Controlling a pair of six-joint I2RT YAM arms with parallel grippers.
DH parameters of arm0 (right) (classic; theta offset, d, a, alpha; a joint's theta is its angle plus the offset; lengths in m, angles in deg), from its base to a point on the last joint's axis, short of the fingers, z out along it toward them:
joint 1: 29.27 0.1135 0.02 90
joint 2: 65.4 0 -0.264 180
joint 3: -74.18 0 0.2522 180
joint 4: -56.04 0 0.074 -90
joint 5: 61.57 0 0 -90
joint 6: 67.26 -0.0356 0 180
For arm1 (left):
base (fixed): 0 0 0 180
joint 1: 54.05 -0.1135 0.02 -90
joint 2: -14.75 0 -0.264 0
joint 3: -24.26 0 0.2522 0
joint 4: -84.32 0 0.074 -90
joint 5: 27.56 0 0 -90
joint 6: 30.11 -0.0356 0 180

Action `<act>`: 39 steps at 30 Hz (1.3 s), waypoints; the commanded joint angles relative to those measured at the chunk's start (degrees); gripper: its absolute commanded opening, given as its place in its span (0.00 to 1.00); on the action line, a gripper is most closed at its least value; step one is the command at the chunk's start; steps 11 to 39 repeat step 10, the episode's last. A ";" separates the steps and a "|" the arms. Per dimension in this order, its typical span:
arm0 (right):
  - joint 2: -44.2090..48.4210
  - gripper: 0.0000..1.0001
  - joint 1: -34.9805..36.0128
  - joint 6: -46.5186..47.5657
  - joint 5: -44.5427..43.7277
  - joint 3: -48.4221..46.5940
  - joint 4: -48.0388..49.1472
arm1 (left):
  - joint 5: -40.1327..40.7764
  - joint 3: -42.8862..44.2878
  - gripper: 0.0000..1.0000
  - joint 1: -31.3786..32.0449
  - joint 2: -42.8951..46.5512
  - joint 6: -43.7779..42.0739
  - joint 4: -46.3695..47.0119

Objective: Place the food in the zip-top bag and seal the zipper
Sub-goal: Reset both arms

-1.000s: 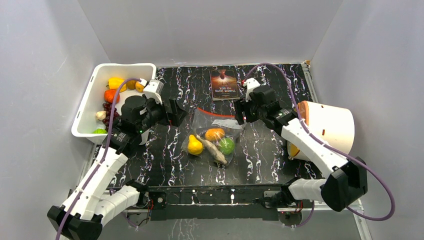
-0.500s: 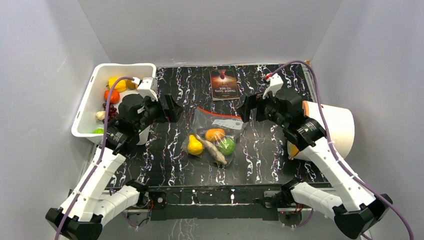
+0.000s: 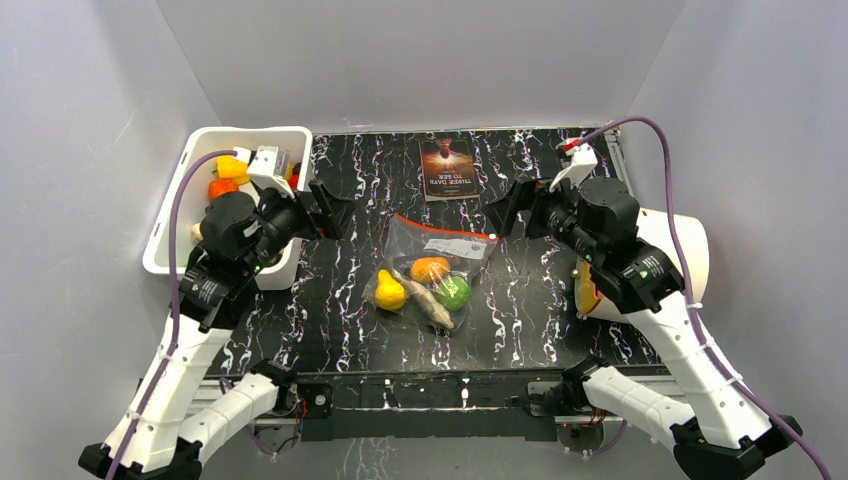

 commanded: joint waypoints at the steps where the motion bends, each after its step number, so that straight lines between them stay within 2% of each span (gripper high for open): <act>1: 2.10 0.98 -0.28 -1.09 -1.89 0.33 1.24 | 1.08 1.55 0.98 -0.08 1.12 -1.22 0.11; 10: 2.43 0.98 -0.28 -0.11 -2.69 2.02 0.84 | -0.04 -2.28 0.98 -0.08 0.12 -0.61 -0.79; 39: 2.43 0.98 -0.28 -0.11 -2.69 2.02 0.84 | -0.04 -2.28 0.98 -0.08 0.12 -0.61 -0.79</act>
